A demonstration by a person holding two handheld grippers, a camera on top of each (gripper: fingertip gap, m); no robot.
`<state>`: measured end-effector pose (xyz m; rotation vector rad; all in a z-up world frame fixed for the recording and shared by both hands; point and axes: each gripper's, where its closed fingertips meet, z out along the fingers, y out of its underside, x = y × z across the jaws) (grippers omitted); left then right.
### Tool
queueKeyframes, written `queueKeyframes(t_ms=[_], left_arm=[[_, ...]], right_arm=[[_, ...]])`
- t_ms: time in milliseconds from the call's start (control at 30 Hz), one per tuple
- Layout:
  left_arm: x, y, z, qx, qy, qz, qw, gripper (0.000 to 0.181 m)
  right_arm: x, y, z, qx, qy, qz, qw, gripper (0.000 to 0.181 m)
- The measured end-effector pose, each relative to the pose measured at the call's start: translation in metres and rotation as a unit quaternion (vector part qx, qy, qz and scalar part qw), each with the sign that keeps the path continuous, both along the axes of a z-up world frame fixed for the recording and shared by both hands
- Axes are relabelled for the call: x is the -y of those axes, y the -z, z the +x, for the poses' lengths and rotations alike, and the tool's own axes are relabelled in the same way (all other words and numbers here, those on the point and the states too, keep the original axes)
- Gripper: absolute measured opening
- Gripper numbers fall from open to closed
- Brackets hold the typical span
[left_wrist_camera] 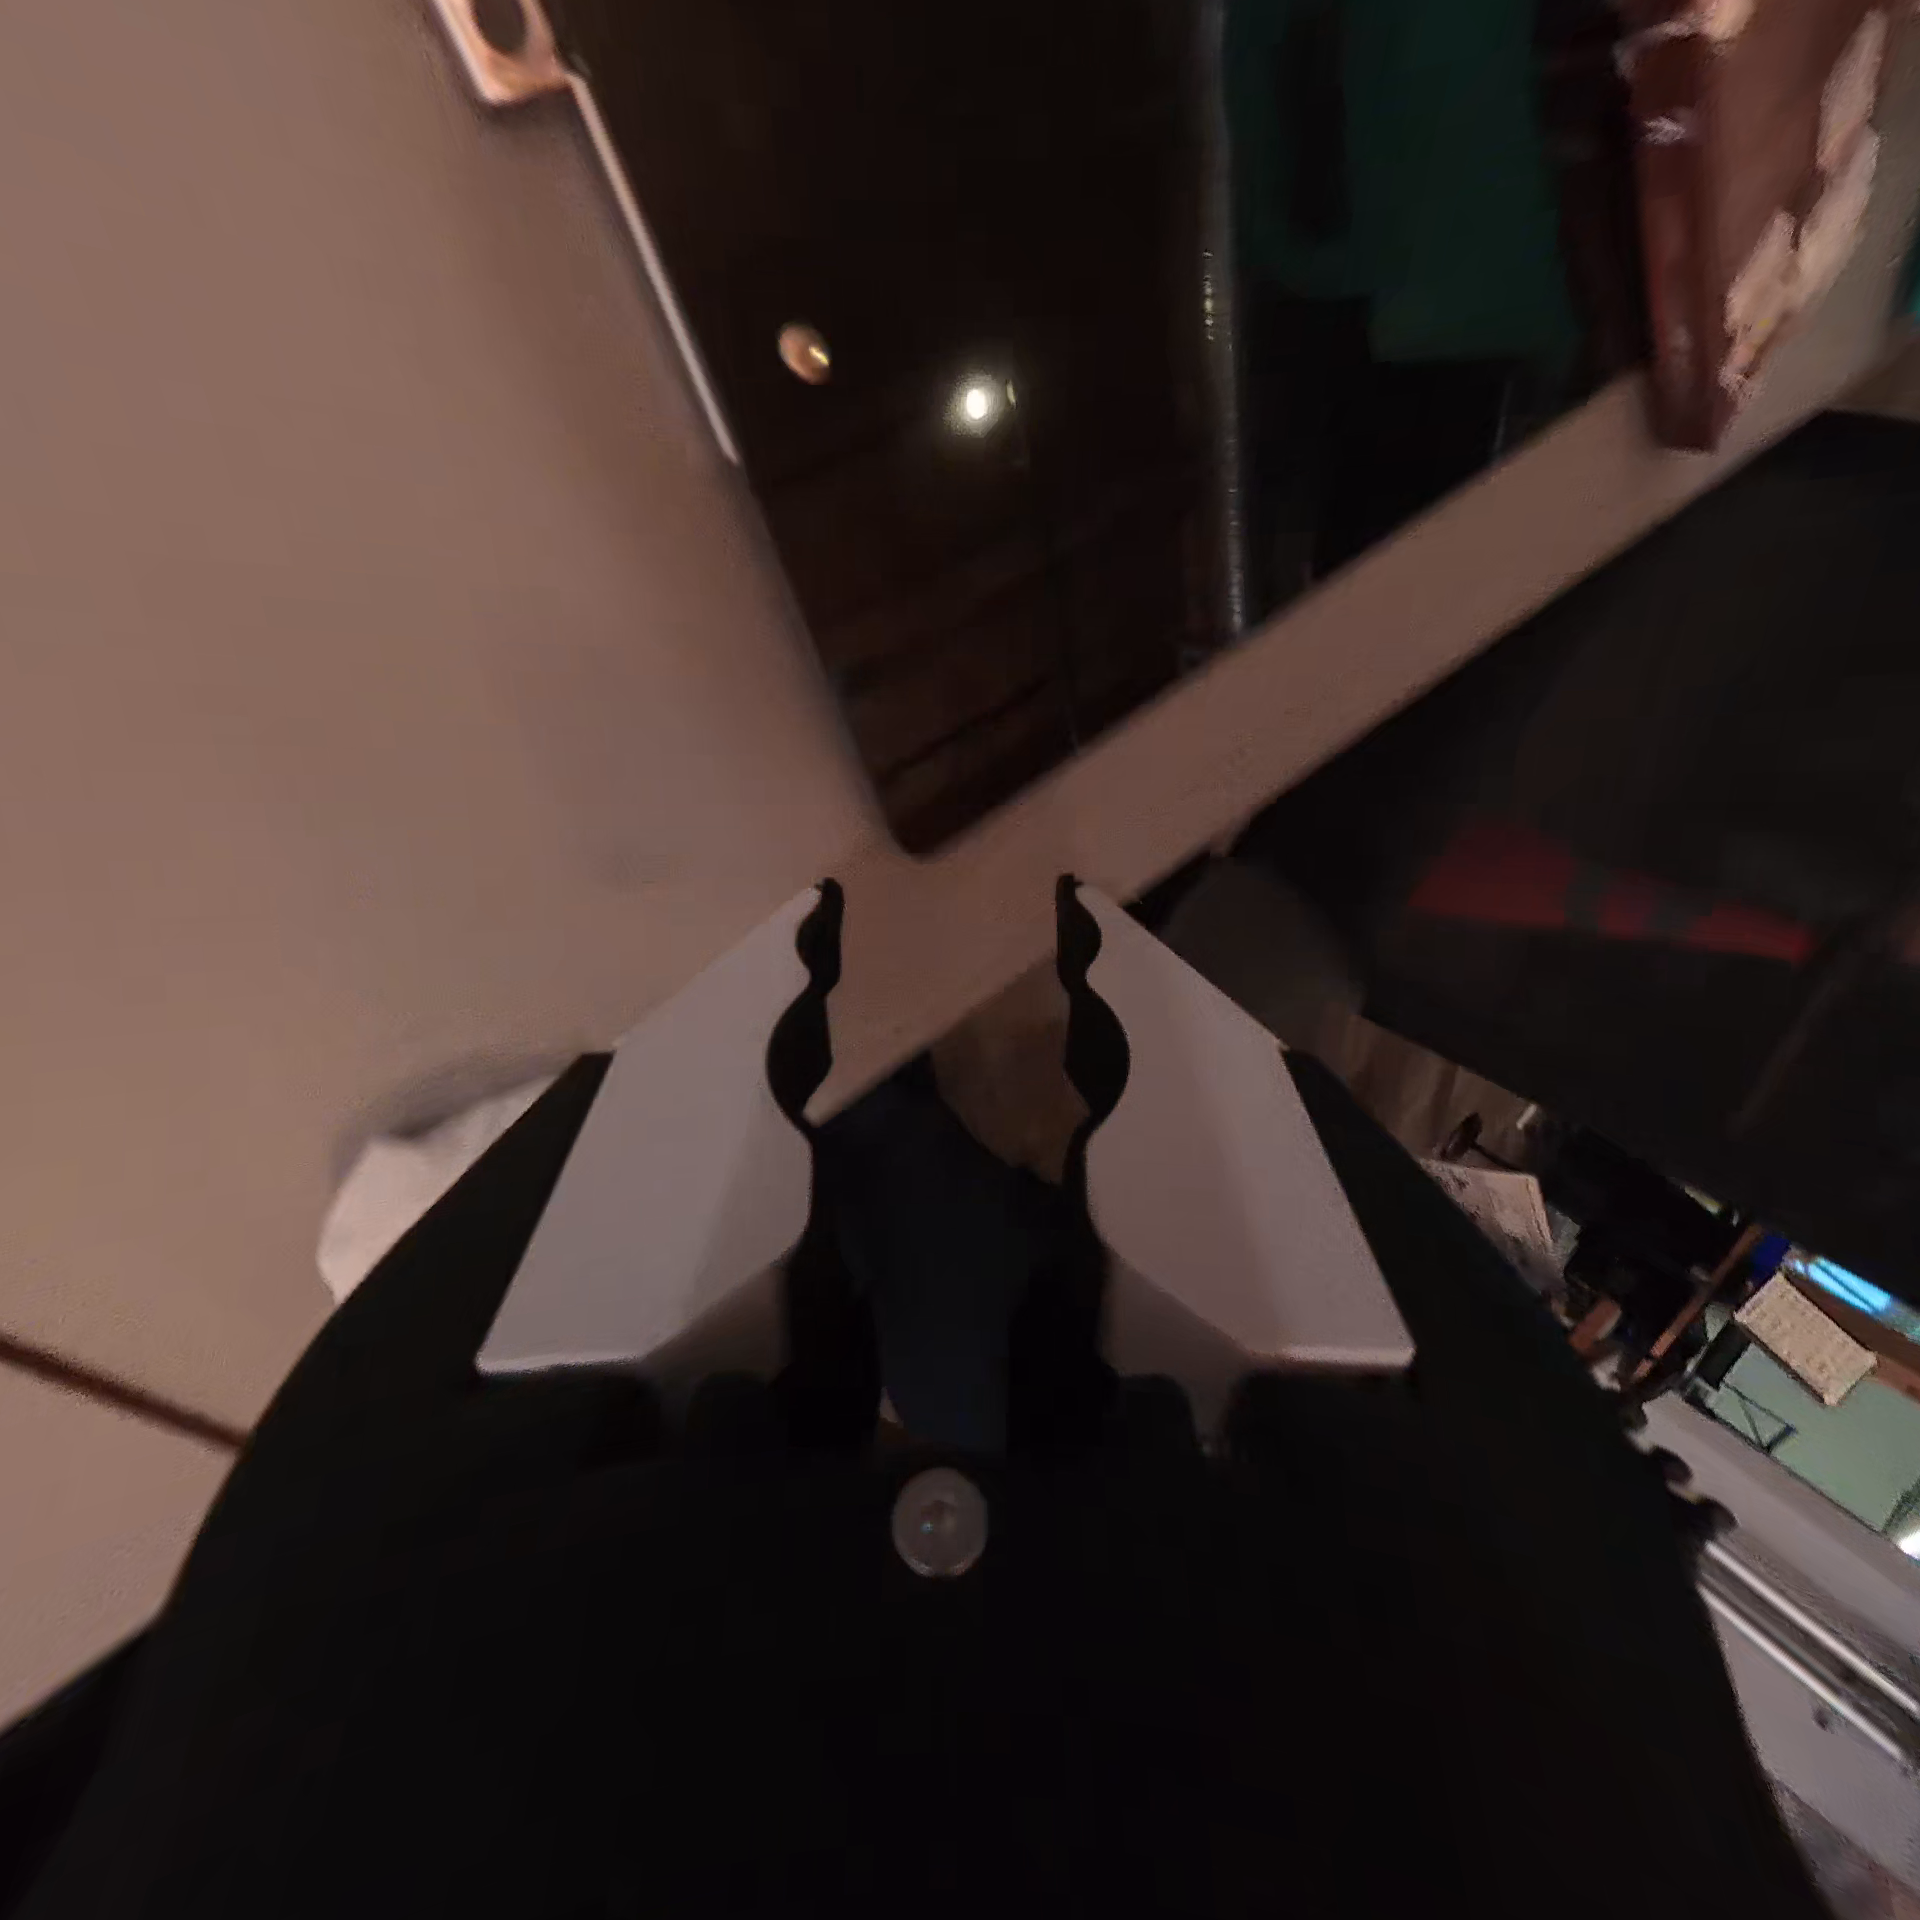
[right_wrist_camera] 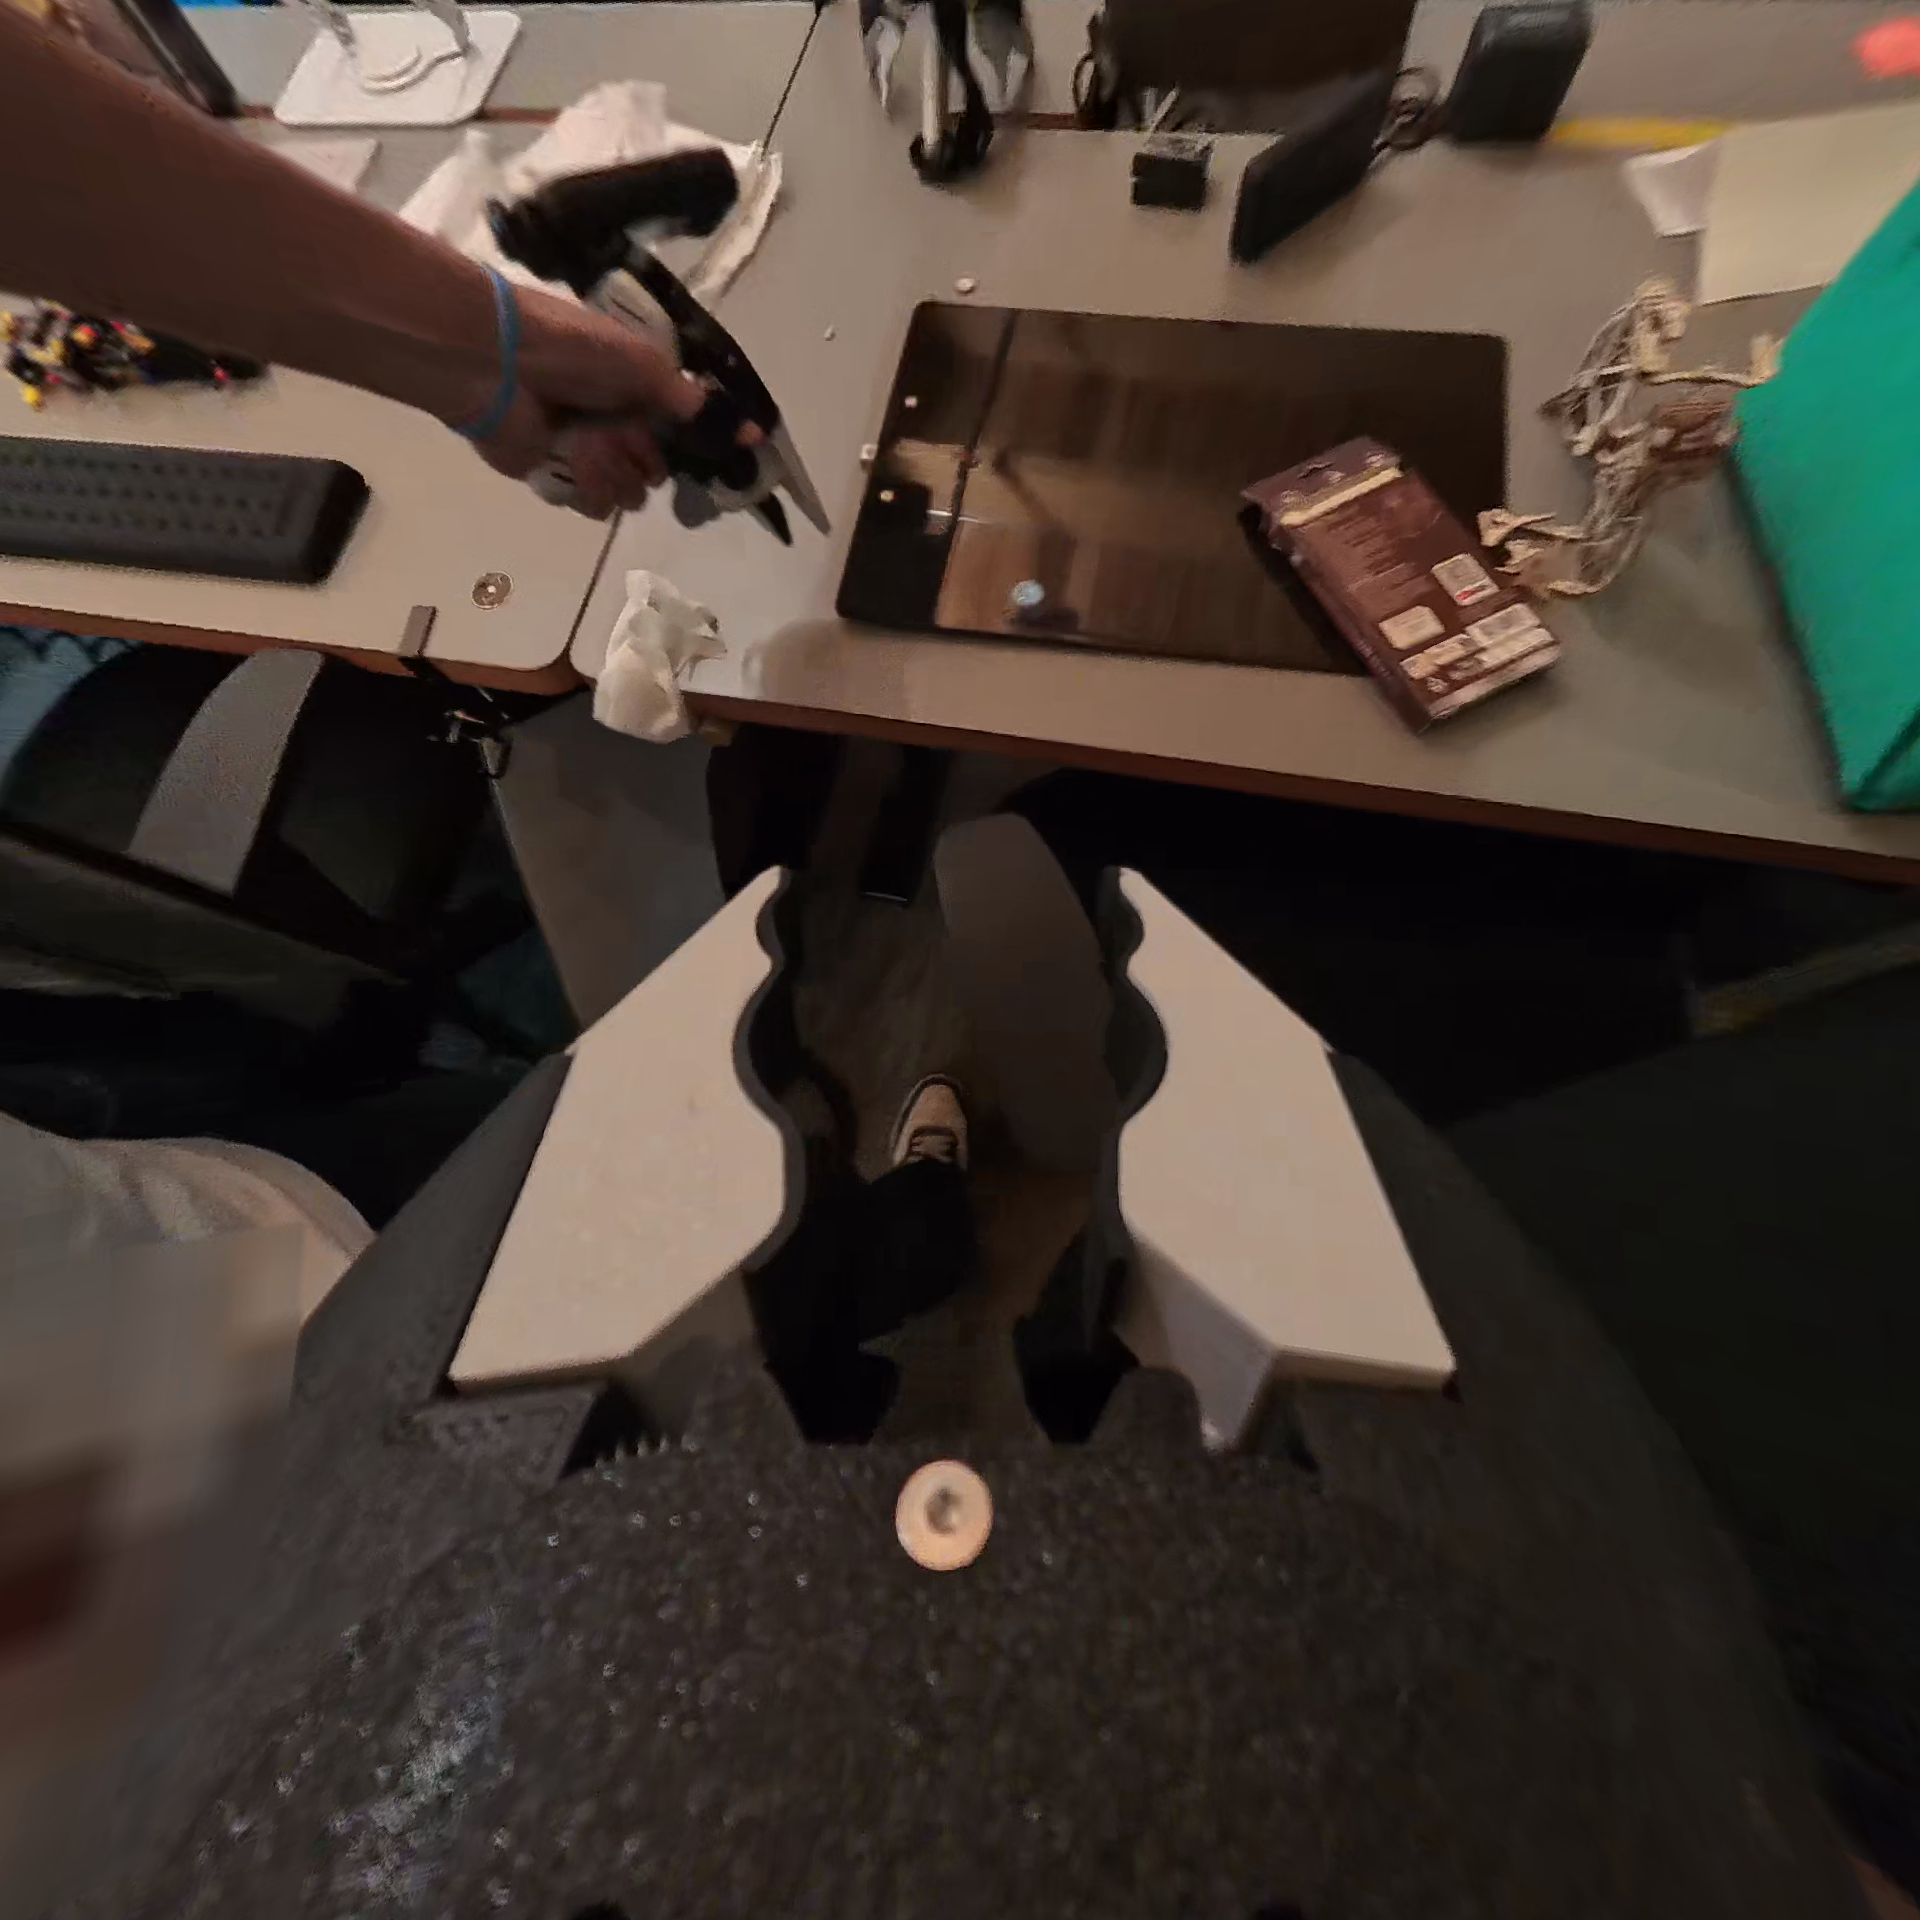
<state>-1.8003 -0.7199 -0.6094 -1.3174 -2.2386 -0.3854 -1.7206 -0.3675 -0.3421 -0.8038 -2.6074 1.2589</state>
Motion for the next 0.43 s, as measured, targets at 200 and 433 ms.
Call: queueKeyframes(t_ms=[200, 433], left_arm=[[0.003, 0.041, -0.038, -0.019, -0.074, 0.038, 0.996, 0.035], [-0.002, 0.047, -0.060, -0.071, -0.129, 0.099, 0.984, 0.012]], right_arm=[[0.054, 0.035, -0.068, 0.024, -0.049, 0.011, 0.998, 0.061], [0.100, 0.149, -0.249, -0.012, -0.068, 0.113, 0.991, 0.076]])
